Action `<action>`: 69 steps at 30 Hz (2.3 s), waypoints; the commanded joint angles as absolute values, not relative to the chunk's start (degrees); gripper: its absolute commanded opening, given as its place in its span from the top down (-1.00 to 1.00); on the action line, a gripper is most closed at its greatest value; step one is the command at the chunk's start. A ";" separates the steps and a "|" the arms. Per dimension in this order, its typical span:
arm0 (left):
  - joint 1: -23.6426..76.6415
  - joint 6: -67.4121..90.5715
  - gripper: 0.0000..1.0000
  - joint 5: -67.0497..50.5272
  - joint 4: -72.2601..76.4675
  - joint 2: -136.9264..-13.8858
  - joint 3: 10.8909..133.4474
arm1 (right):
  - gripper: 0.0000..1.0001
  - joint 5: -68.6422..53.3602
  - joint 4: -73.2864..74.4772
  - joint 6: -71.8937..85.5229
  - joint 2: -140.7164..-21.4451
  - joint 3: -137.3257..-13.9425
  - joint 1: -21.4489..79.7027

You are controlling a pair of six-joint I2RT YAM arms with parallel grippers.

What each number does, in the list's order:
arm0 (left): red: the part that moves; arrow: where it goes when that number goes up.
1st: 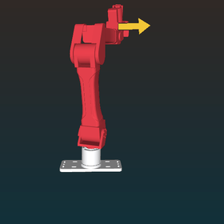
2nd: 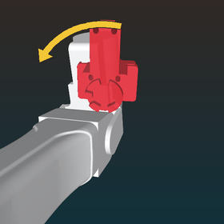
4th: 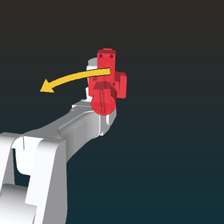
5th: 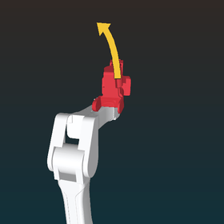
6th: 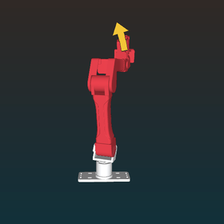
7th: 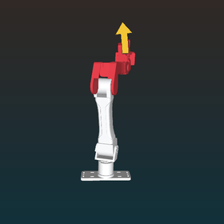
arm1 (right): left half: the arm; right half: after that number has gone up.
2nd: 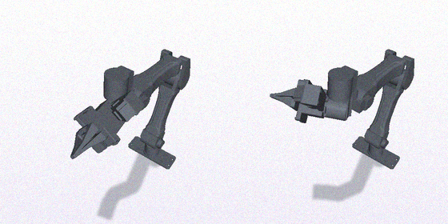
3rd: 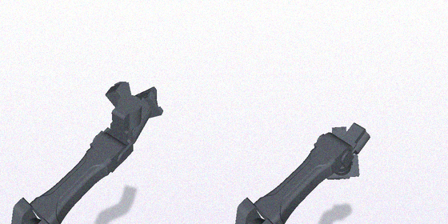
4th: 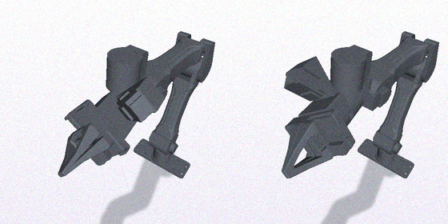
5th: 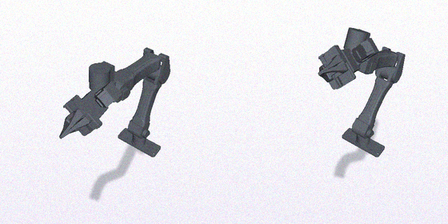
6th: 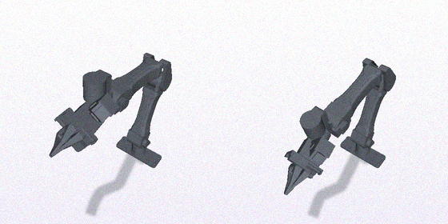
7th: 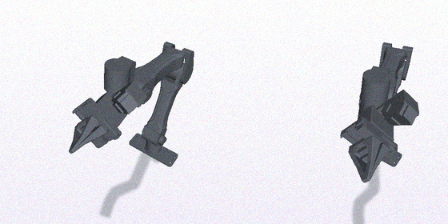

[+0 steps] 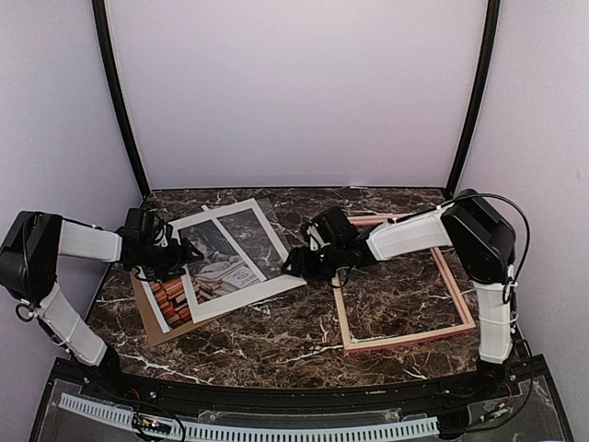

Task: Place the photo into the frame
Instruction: Adjust the glass panel on the mat board.

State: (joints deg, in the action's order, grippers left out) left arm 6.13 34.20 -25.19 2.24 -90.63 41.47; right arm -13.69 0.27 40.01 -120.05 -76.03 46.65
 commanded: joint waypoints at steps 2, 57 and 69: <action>6.65 37.55 -0.68 -30.85 5.63 -87.84 39.02 | -0.38 -15.75 -1.64 43.45 -117.88 -69.97 48.02; 15.73 39.10 -0.68 -22.90 7.50 -80.23 27.80 | -0.28 -24.75 -9.80 61.64 -113.56 -59.75 46.87; 15.82 38.38 -0.67 -22.61 7.48 -80.65 26.89 | -0.24 -26.11 -13.79 61.37 -113.70 -60.13 46.06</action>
State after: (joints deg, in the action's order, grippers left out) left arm 15.42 38.79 -23.86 10.22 -80.75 28.53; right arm -27.07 -14.87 63.53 -113.56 -59.42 46.50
